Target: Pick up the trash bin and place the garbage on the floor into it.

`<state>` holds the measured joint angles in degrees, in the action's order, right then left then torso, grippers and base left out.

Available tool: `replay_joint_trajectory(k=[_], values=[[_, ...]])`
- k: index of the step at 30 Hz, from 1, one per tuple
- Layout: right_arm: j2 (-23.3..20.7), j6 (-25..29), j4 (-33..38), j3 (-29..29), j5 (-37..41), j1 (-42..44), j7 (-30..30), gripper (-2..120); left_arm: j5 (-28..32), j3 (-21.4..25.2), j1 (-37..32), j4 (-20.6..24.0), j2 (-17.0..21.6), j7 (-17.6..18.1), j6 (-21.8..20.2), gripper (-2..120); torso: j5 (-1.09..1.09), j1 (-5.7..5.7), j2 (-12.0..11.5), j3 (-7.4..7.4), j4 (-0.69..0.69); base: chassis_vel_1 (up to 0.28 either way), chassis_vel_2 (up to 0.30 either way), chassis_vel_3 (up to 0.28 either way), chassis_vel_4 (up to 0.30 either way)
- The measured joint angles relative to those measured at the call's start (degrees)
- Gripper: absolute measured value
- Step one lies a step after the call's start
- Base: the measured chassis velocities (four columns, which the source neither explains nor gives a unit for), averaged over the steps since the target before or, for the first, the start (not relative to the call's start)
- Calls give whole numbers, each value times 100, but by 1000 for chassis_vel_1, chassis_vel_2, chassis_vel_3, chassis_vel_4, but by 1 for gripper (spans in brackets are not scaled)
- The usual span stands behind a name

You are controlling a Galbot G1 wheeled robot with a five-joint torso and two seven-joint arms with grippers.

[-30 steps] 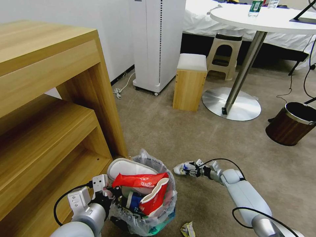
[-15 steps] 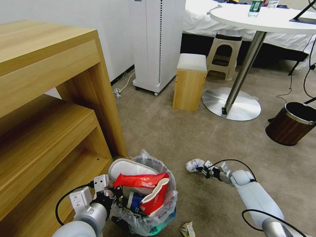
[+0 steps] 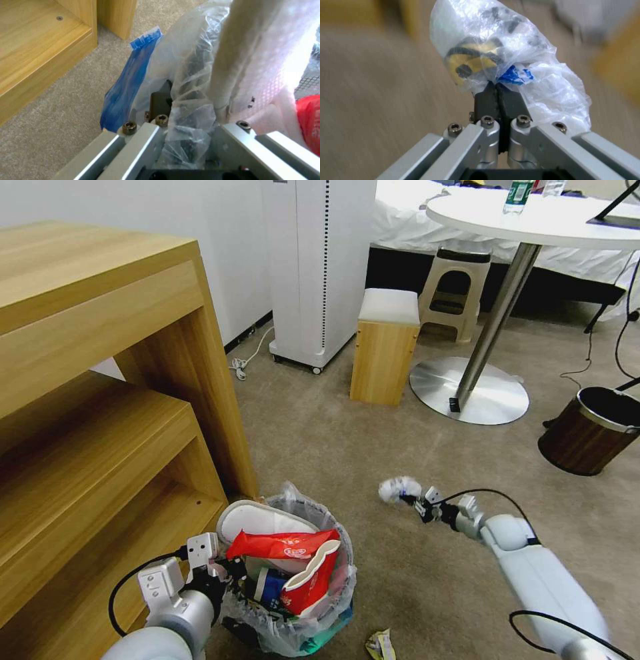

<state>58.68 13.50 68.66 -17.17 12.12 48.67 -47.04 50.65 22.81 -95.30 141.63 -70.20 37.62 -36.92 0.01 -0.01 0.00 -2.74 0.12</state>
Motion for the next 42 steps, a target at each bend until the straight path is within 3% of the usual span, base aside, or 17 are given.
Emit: replay_joint_trajectory(k=[2,3,5,12,14,23,30,36,42], values=[[-87,308,626,60,1007,94,-672,0,2,-23,27,-45,-14,0,1,1,-2,0,0,0,-2,0,0,0,0],[-87,308,626,60,1007,94,-672,0,2,-23,27,-45,-14,0,1,1,-2,0,0,0,-2,0,0,0,0],[-173,353,1230,165,1840,159,-1194,0,-5,-55,43,-77,-22,1,1,1,1,0,0,0,-2,0,0,0,0],[-237,168,1906,576,3056,97,-1896,0,-88,-178,26,-108,-33,-5,1,1,0,0,0,0,-1,0,0,0,0],[-204,-36,2111,942,3574,-26,-2277,0,-150,-226,5,-124,-46,-15,1,1,0,0,0,0,-2,0,0,0,0],[103,-154,1811,1779,3496,-347,-3055,0,-164,-204,-56,-81,-31,-26,1,1,-1,0,0,0,-2,0,0,0,0],[243,-260,1515,2097,2810,-449,-3578,0,-162,-222,-67,-51,-38,-27,1,1,-1,0,0,0,-1,0,0,0,0],[234,-323,1436,2042,2328,-420,-3693,0,-162,-231,-61,-51,-38,-26,2,1,-1,0,0,0,-1,0,0,0,0],[208,-322,1469,2014,2232,-372,-3417,2,-161,-224,-59,-47,-27,-25,1,1,-2,0,0,0,-1,0,0,0,0]])
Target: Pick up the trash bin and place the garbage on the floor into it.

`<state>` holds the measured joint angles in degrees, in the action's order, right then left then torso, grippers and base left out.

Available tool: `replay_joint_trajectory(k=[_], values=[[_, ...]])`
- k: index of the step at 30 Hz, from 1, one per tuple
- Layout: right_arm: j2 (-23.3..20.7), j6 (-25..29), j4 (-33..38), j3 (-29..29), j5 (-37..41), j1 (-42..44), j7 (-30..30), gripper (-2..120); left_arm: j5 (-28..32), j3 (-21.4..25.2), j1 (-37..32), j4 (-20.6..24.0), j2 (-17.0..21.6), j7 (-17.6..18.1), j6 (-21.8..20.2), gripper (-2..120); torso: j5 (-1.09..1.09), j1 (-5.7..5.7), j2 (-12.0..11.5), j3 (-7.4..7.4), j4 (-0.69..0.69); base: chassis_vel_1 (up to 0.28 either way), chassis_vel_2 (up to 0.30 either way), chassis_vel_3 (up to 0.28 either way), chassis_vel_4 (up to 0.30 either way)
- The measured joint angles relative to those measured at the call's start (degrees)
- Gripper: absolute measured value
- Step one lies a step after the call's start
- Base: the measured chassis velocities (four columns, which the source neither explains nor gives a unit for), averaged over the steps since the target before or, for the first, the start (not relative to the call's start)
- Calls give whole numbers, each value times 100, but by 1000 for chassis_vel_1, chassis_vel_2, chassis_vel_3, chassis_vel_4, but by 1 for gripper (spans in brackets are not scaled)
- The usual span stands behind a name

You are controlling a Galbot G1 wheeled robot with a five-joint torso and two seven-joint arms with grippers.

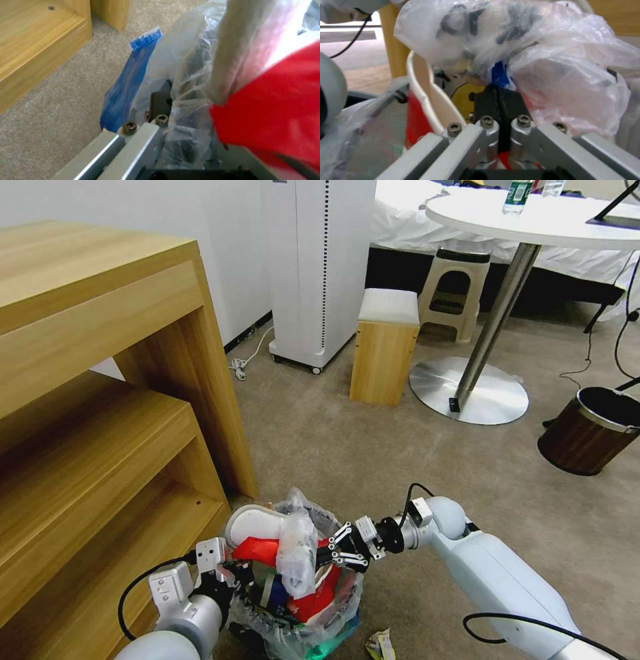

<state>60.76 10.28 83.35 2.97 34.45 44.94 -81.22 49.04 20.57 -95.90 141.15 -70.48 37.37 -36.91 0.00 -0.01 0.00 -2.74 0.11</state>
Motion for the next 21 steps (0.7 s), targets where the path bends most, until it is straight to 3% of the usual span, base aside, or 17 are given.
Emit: replay_joint_trajectory(k=[8,11,21], values=[[-120,20,120,-41,26,19,-21,25,1,4,2,0,-7,4,-1,1,0,0,0,0,0,0,0,0,0],[-264,30,248,-210,59,52,-146,41,2,1,3,2,-24,7,-1,1,0,0,0,0,0,0,0,0,0],[-517,-1,475,-581,219,201,-468,75,-31,-37,2,3,-50,9,-1,1,-1,0,0,0,0,0,0,0,0]])
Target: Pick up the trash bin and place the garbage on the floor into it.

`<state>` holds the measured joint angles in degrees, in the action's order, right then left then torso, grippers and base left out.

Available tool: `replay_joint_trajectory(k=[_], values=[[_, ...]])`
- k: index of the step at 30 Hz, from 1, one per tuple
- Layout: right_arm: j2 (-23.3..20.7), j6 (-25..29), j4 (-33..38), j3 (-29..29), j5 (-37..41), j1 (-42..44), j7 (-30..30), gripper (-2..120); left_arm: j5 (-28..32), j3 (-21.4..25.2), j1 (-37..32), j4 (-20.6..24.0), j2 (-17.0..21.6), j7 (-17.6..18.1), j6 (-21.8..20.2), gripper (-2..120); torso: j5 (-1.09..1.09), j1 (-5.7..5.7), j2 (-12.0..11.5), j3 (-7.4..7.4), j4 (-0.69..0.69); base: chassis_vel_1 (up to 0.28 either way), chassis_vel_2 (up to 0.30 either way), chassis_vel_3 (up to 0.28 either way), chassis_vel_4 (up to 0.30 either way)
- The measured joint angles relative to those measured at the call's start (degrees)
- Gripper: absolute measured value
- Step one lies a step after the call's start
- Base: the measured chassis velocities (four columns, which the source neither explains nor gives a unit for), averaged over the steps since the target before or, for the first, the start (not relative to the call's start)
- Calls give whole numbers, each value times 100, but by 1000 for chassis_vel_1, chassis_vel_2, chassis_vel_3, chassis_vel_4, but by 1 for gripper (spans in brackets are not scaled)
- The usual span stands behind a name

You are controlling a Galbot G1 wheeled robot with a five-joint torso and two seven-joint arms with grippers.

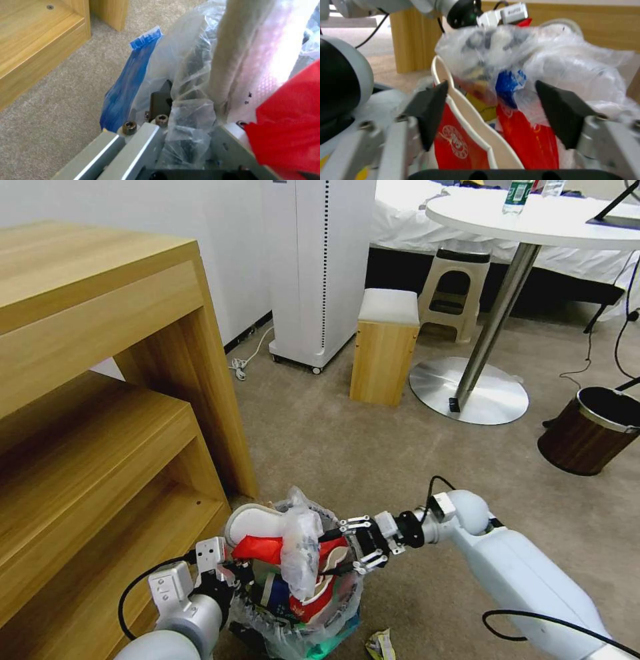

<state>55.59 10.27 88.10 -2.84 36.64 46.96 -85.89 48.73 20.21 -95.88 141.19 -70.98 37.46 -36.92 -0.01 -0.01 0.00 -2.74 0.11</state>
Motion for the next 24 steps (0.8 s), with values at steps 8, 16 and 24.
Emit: replay_joint_trajectory(k=[8,16,24], values=[[-124,-91,305,-205,300,83,-70,99,-22,4,-26,31,-1,0,0,1,0,0,0,0,0,0,0,0,0],[-201,-102,439,-392,487,194,-46,100,-35,22,-45,64,-4,0,-1,1,1,0,-1,0,-1,0,0,0,0],[-442,-263,903,-683,124,572,199,100,99,203,29,106,56,25,-7,1,0,0,0,0,0,0,0,0,0]])
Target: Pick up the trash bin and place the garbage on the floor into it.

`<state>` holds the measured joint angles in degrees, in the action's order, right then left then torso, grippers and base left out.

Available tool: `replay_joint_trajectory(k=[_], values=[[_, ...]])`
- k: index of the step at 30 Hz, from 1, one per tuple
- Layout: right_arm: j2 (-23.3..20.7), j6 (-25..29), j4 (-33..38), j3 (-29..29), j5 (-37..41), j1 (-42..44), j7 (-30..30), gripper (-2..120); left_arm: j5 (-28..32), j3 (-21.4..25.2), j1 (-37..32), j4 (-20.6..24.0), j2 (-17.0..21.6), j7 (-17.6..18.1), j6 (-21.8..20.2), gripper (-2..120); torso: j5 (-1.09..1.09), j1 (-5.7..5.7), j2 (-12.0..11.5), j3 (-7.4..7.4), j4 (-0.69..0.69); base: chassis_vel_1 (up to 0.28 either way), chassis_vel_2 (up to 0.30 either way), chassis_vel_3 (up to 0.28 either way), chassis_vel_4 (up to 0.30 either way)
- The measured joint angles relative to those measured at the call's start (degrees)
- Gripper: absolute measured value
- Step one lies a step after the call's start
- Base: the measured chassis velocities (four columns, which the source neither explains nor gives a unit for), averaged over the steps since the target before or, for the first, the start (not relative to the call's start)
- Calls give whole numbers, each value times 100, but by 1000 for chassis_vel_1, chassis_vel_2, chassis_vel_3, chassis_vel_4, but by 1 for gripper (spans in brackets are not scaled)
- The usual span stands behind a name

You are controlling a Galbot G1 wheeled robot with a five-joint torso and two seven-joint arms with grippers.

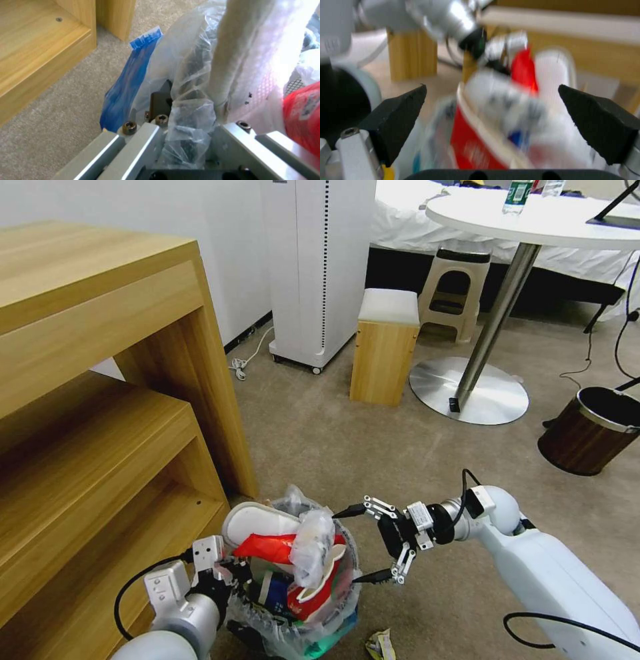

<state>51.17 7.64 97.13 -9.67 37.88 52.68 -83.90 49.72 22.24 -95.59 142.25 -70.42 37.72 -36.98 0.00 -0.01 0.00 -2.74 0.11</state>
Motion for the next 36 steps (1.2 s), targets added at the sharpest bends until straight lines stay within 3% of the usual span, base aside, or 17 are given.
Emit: replay_joint_trajectory(k=[10,17,36], values=[[-193,-247,47,-268,-1224,656,-94,100,52,58,33,13,-9,10,-3,1,1,0,0,0,1,0,0,0,0],[96,-68,-968,-83,-2342,823,-108,100,67,101,-40,100,10,15,-2,1,-1,0,0,0,0,0,0,0,0],[420,511,-2142,21,-3236,643,-420,100,84,95,6,72,-36,32,-1,1,0,0,0,0,0,0,0,0,0]])
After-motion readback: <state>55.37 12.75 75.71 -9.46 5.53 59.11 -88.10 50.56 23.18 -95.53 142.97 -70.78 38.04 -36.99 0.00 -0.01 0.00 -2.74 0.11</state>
